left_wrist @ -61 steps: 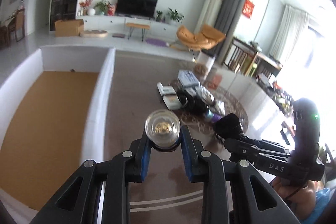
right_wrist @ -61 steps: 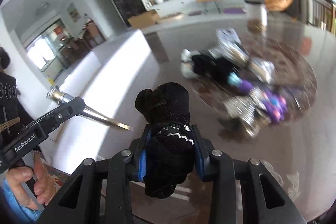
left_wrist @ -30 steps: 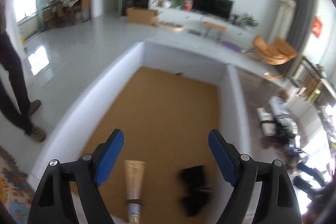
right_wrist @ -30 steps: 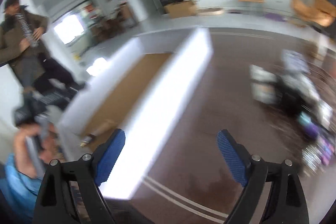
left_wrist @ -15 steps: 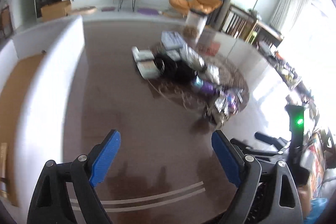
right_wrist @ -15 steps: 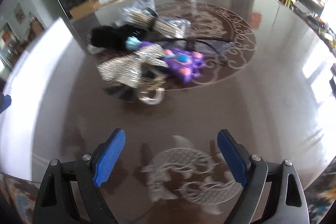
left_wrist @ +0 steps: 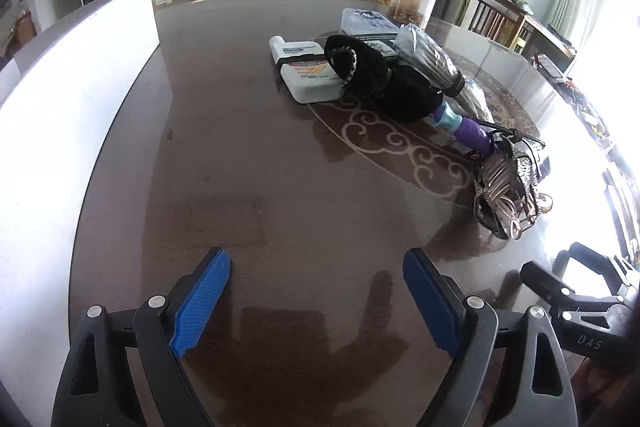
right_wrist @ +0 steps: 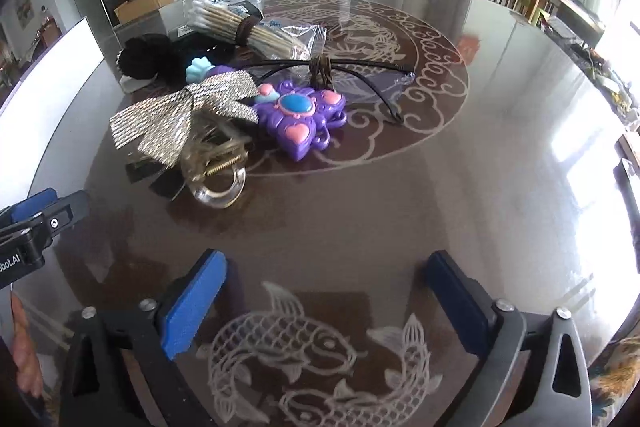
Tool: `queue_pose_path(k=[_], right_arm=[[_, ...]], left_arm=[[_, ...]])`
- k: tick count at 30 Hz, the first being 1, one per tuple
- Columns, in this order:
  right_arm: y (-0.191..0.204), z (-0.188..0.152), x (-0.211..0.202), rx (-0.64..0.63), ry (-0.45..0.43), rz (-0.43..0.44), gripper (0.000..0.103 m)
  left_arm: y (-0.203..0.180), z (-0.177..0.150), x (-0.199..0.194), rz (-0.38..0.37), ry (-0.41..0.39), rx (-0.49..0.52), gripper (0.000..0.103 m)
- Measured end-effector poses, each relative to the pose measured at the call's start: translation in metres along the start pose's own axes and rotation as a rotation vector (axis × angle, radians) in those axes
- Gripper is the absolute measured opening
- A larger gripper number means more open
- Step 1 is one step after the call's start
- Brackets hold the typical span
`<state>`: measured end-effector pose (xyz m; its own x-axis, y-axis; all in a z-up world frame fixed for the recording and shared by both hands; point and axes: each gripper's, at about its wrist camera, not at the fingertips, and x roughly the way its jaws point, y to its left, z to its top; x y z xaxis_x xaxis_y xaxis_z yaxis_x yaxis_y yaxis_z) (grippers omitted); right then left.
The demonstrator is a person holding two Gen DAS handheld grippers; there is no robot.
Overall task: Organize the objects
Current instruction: 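Bring both open tools back over the table pile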
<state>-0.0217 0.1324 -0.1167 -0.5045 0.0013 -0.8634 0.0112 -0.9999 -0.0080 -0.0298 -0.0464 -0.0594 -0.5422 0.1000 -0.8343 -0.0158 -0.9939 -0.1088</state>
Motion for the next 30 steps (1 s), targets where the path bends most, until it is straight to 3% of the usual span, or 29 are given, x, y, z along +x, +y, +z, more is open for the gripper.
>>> queue_pose_path(k=[4, 8, 30], right_arm=[[0.000, 0.005, 0.004, -0.002, -0.034, 0.000, 0.103], [0.001, 0.006, 0.007, -0.003, -0.044, 0.000, 0.103], [0.003, 0.005, 0.006, 0.000, -0.060, -0.005, 0.103]], left_arm=[[-0.008, 0.000, 0.004, 0.047, -0.017, 0.044, 0.090], [-0.018, -0.003, 0.010, 0.080, -0.021, 0.087, 0.103], [-0.015, -0.001, 0.013, 0.072, -0.024, 0.090, 0.103]])
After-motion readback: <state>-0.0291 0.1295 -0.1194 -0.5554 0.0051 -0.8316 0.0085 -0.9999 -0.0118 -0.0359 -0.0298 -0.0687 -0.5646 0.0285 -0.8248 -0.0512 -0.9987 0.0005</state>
